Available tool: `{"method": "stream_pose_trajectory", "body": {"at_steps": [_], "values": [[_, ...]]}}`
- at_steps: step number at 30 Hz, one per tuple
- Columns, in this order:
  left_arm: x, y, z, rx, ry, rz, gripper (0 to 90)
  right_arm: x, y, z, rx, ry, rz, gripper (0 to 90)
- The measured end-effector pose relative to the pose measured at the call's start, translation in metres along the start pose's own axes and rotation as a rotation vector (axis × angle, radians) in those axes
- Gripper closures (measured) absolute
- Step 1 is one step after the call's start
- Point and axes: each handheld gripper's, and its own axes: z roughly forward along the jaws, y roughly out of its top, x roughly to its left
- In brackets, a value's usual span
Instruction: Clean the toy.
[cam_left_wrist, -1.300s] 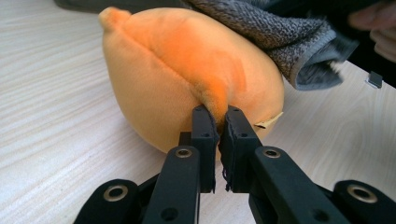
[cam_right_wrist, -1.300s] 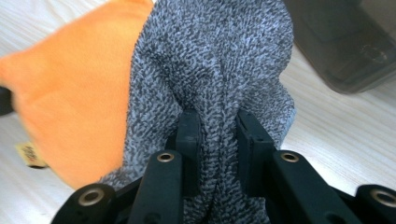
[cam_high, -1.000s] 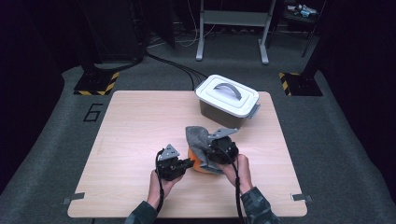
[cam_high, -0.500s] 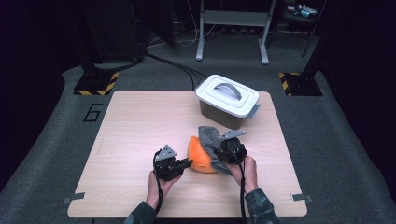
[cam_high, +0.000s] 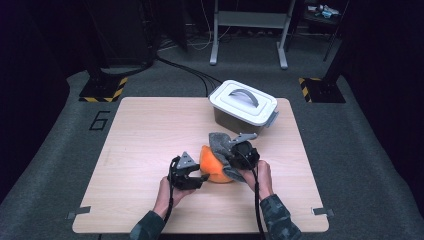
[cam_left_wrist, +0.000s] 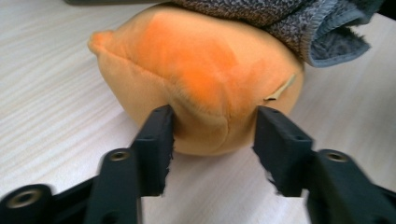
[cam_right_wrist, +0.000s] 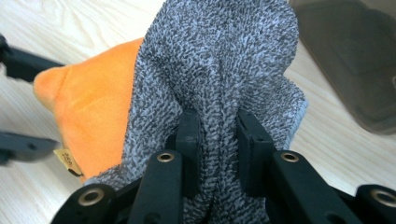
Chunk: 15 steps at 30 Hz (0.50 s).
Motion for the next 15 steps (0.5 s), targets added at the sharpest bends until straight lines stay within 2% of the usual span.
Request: {"method": "stream_pose_trajectory", "body": {"at_steps": [2,6,8,9,11,12,15], "values": [[0.000,0.000,0.003,-0.009,0.008,-0.012,60.2,0.002,0.001,0.002,-0.007,-0.011,0.009,73.0],[0.002,0.000,0.005,-0.014,0.009,-0.073,73.9,0.005,0.002,0.002,-0.023,-0.035,0.013,72.9],[0.002,0.000,0.004,-0.018,0.010,-0.083,75.8,0.010,0.004,-0.005,-0.033,-0.055,0.009,73.0],[0.002,0.000,0.004,-0.028,0.004,-0.109,76.1,0.012,0.005,-0.008,-0.038,-0.060,0.001,73.1],[0.001,0.001,0.004,-0.036,0.004,-0.124,76.9,0.021,0.009,-0.019,-0.066,-0.013,0.015,73.1],[0.001,0.002,0.004,-0.040,0.003,-0.130,76.9,0.028,0.010,-0.022,-0.074,-0.007,0.006,73.1],[-0.001,0.004,0.003,-0.034,0.010,-0.133,77.4,0.047,0.011,-0.021,-0.048,-0.006,-0.048,73.1]]}}
